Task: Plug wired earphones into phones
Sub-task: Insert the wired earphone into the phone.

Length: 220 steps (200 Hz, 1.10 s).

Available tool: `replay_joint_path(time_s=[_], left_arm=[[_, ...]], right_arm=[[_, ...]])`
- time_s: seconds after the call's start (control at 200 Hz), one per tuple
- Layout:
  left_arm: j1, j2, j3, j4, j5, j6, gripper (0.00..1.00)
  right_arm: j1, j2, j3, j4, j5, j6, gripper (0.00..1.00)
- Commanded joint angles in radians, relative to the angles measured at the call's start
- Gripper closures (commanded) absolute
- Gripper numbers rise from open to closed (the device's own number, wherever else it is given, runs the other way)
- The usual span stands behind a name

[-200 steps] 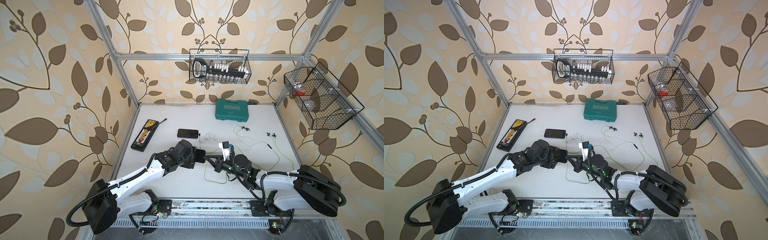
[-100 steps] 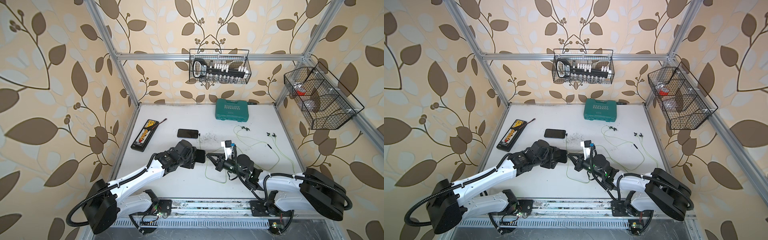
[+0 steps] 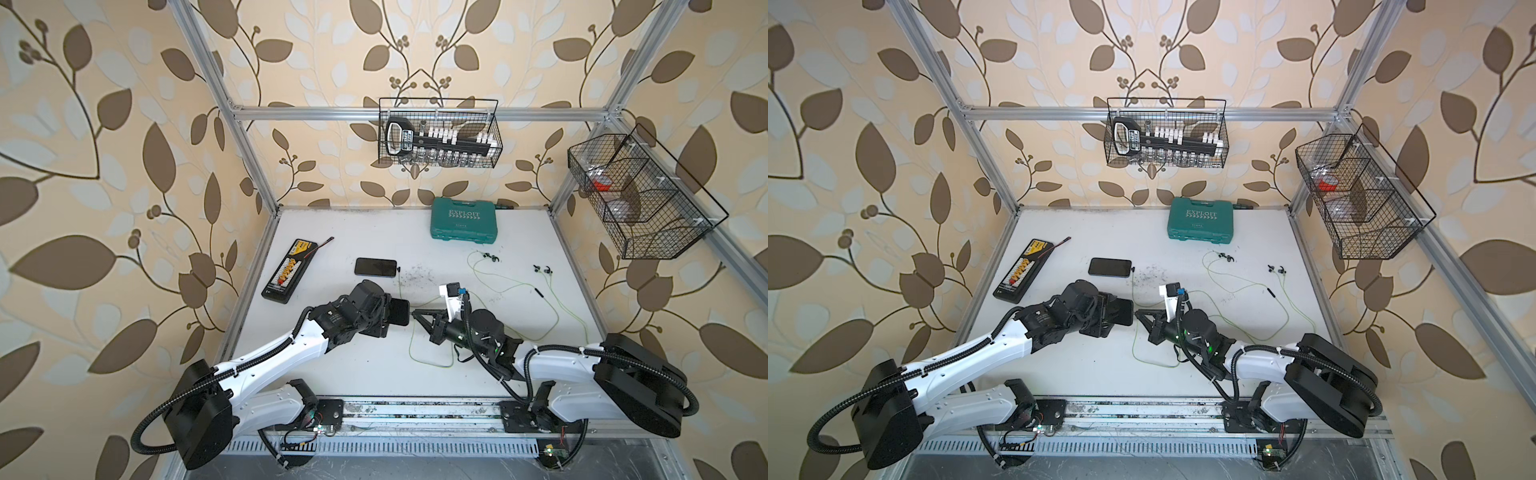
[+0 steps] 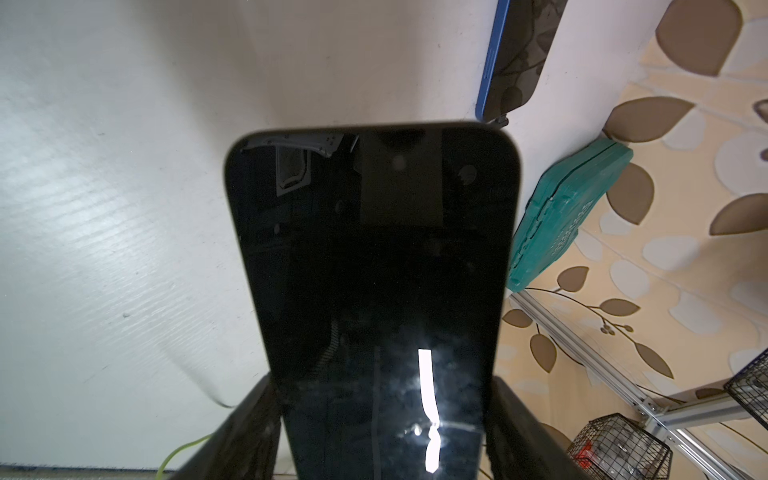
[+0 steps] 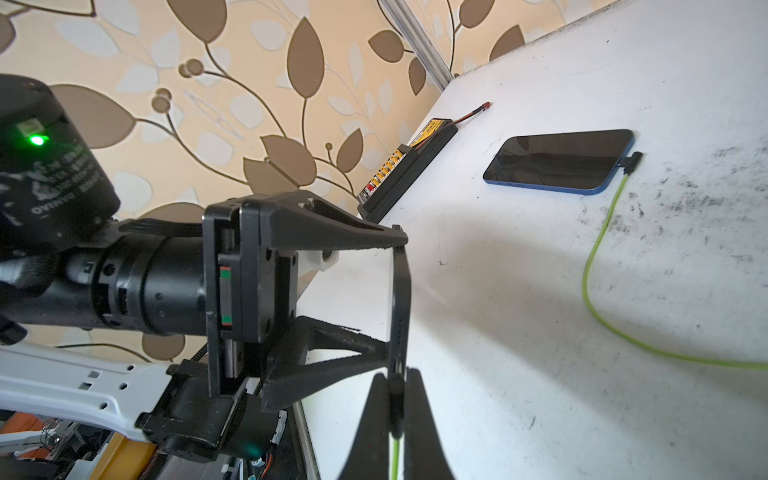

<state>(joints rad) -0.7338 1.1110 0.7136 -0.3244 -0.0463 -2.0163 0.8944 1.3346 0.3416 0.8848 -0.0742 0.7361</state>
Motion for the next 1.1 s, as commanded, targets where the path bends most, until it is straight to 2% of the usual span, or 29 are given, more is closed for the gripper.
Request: replay_joint_path(time_s=[0.0, 0.66, 1.095], left_arm=[[-0.007, -0.04, -0.004, 0.026, -0.033, -0.022, 0.36], [-0.007, -0.013, 0.003, 0.051, 0.001, -0.012, 0.36], [-0.007, -0.02, 0.0, 0.031, -0.022, -0.017, 0.36]], right_arm=[[0.007, 0.015, 0.019, -0.003, 0.008, -0.001, 1.0], [0.01, 0.002, 0.022, -0.005, 0.013, -0.006, 1.0], [0.009, -0.027, -0.002, 0.015, 0.029, -0.01, 1.0]])
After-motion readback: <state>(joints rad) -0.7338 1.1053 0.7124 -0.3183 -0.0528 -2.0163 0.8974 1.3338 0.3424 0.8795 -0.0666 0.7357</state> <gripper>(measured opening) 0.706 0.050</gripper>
